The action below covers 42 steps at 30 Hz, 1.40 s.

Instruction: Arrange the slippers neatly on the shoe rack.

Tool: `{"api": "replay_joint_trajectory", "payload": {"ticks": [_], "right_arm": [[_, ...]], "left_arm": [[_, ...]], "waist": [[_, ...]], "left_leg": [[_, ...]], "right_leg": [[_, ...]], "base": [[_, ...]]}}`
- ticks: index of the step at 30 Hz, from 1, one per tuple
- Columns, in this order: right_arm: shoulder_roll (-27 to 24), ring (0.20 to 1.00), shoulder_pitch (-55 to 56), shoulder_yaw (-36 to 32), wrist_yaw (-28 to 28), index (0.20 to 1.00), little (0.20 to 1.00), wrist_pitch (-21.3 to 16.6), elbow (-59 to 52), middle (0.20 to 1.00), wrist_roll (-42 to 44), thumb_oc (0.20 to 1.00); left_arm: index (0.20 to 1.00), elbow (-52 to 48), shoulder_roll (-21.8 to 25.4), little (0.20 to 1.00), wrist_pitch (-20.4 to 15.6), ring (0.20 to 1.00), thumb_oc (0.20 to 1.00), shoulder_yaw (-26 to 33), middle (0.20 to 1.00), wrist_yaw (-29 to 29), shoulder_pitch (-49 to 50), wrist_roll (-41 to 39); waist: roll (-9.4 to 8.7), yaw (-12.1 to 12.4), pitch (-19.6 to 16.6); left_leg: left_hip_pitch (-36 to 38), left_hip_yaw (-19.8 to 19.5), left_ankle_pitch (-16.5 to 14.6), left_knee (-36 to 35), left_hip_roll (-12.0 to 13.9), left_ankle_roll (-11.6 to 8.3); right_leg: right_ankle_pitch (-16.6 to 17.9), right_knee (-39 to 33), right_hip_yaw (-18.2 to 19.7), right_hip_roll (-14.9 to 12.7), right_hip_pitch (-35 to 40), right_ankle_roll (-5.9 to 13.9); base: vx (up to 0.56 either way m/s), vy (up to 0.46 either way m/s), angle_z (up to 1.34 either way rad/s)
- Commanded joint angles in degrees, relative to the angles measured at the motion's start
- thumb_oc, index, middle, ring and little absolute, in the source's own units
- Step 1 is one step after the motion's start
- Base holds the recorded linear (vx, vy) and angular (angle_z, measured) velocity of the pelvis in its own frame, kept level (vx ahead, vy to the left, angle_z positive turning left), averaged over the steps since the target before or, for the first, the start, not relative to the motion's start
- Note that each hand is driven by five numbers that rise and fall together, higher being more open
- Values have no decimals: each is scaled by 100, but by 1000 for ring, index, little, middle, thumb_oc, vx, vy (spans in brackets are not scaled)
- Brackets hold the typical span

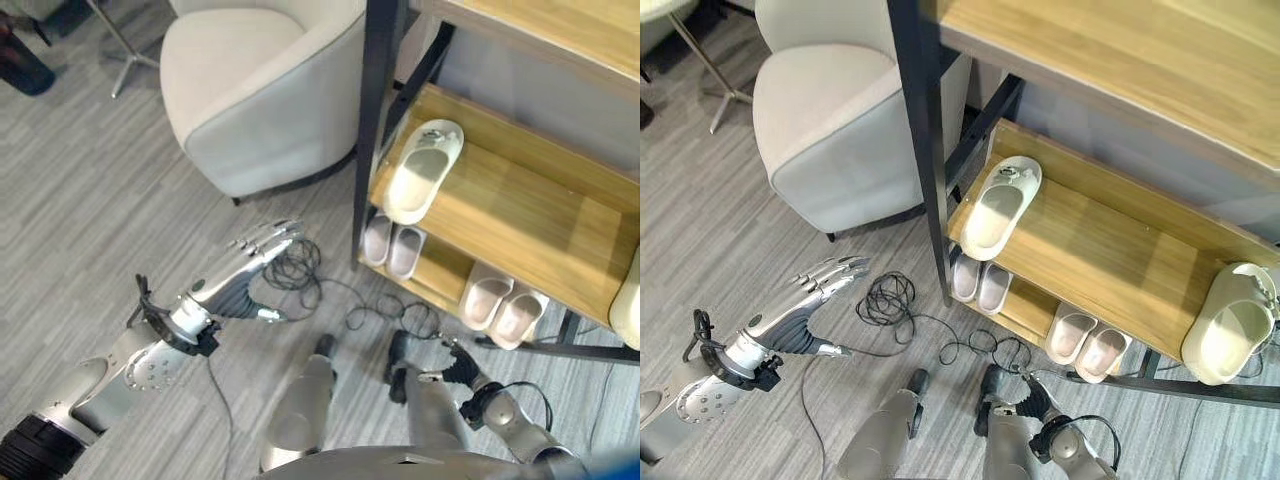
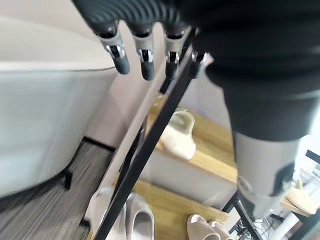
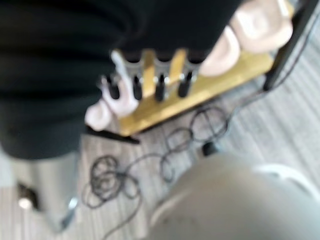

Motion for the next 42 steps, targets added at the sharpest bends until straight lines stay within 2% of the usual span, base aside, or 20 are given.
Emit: {"api": "replay_joint_trajectory", "payload": {"ticks": [1,3,4,7,11,16,22,27,31,32,35,36,37,42], "right_arm": [[13,1000,269,-42,-27,1000,1000,-52,-50,1000,-112,1000],[50,1000,308,-41,-12,1000,1000,-25,43,1000,-147,1000],[98,1000,341,-26,2,1000,1000,2,134,1000,-163,1000],[118,1000,337,-22,-19,1000,1000,33,216,1000,-167,1000],[156,1000,346,-39,-41,1000,1000,70,282,1000,-131,1000],[158,1000,405,-106,-76,1000,1000,112,347,1000,-152,1000],[118,1000,482,-307,-106,1000,1000,162,526,1000,-151,1000],[101,1000,525,-377,-126,1000,1000,174,650,1000,-163,1000],[138,1000,504,-394,-175,1000,1000,179,720,1000,-163,1000],[197,1000,516,-390,-214,1000,1000,173,695,1000,-142,1000],[213,1000,503,-393,-266,1000,1000,185,704,1000,-138,1000],[222,1000,495,-407,-285,1000,1000,200,696,1000,-124,1000],[271,1000,489,-450,-358,1000,1000,248,704,1000,-78,1000],[352,1000,540,-529,-510,1000,1000,287,756,1000,-14,1000]], "left_arm": [[1000,-768,150,1000,-330,1000,1000,7,1000,82,93,143],[1000,-1030,117,1000,-367,1000,1000,144,1000,94,76,90],[1000,-1174,-50,1000,-411,1000,1000,207,1000,209,24,-3],[1000,-1121,-237,1000,-401,1000,1000,58,1000,314,-152,-25],[1000,-913,-542,1000,-316,1000,1000,-617,1000,312,-921,201],[1000,-812,-719,1000,-352,1000,1000,-1140,1000,80,-1258,52],[1000,-619,-597,1000,-344,1000,1000,-1430,1000,-576,-922,-787],[1000,-465,-540,1000,-321,1000,1000,-1456,1000,-777,-607,-740],[1000,-258,-792,1000,-304,1000,1000,-1577,1000,-769,-486,-503],[1000,-77,-1085,1000,-261,1000,1000,-1599,1000,-681,-380,-467],[1000,196,-1373,1000,-178,1000,1000,-1663,1000,-592,-326,-393],[1000,305,-1571,1000,-134,1000,1000,-1658,1000,-604,-245,-503],[1000,589,-2128,1000,65,1000,1000,-1633,1000,-644,-46,-1096],[1000,1020,-2807,1000,365,1000,1000,-1733,1000,-598,-10,-1392]], "waist": [[164,-126,-402],[212,-146,-498],[244,-174,-577],[276,-234,-635],[320,-398,-788],[361,-500,-930],[462,-574,-1034],[515,-609,-1074],[535,-648,-1118],[512,-661,-1140],[507,-675,-1140],[505,-677,-1132],[490,-696,-1106],[457,-740,-1067]], "left_leg": [[50,352,410,-778,331,-270],[162,369,398,-838,336,-280],[264,382,393,-880,352,-289],[392,403,379,-937,358,-288],[752,502,362,-1113,370,-288],[1144,581,327,-1298,376,-282],[1554,688,270,-1414,388,-281],[1761,710,259,-1501,380,-286],[1793,736,317,-1535,363,-283],[1813,763,314,-1540,371,-283],[1847,776,309,-1551,385,-280],[1858,783,308,-1544,388,-276],[1866,786,312,-1535,390,-268],[1882,781,326,-1577,397,-245]], "right_leg": [[-739,346,198,-177,259,527],[-757,317,234,-153,330,527],[-769,284,259,-140,398,521],[-775,241,292,-124,499,518],[-763,48,339,-51,806,514],[-760,-176,395,-11,1147,504],[-761,-415,465,28,1547,497],[-760,-573,468,37,1777,493],[-679,-734,462,42,1870,487],[-678,-788,481,52,1913,474],[-673,-848,512,71,1962,459],[-670,-849,520,75,1974,452],[-667,-852,528,85,1985,428],[-645,-903,546,114,2002,403]], "base": [[50,-22,-4],[59,-23,-3],[47,-17,-1],[74,-21,-7],[72,-32,-12],[89,-34,-11],[75,-20,-11],[28,-13,-7],[-1,-8,0],[2,-26,-3],[6,-33,-3],[-7,-54,-6],[-12,-51,-3],[-6,-41,-2]]}}
